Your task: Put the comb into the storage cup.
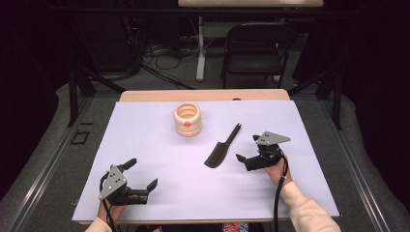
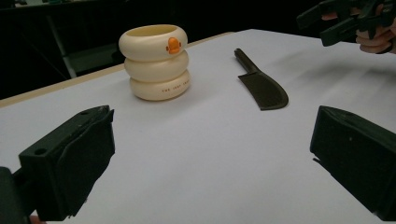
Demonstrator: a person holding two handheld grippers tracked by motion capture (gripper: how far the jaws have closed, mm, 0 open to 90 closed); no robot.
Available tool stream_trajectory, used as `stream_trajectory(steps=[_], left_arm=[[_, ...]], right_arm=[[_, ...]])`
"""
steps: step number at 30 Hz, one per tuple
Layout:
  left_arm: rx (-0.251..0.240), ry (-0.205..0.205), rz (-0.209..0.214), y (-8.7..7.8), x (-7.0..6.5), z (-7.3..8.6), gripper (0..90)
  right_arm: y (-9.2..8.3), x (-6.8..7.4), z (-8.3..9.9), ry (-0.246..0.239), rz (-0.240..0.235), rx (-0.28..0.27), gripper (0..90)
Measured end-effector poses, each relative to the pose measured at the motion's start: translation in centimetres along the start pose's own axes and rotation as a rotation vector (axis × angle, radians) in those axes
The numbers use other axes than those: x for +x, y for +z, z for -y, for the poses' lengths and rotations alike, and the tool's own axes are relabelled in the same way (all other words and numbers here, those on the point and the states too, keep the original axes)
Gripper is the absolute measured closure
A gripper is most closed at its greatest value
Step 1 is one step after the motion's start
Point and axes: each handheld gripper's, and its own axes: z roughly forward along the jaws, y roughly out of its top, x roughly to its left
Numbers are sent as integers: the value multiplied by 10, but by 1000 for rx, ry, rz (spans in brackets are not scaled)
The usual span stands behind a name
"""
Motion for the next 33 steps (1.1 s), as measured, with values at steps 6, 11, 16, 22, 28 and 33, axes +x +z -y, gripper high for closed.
stream_trajectory(steps=[6, 11, 16, 22, 28, 33], left_arm=[[-1, 5, -1, 0, 0, 0, 2], [-1, 10, -2, -1, -1, -1, 2], [2, 10, -2, 0, -1, -1, 2], [0, 10, -3, -1, -1, -1, 2], [1, 12, -3, -1, -1, -1, 1], [0, 11, -3, -1, -1, -1, 1]], right_arm=[[8, -11, -4, 20, 9, 14, 0], [12, -14, -8, 20, 9, 13, 0], [19, -20, -14, 22, 2, 24, 0], [29, -25, -17, 23, 16, 42, 0], [38, -31, -20, 41, 17, 45, 0], [43, -37, -21, 62, 19, 50, 0]])
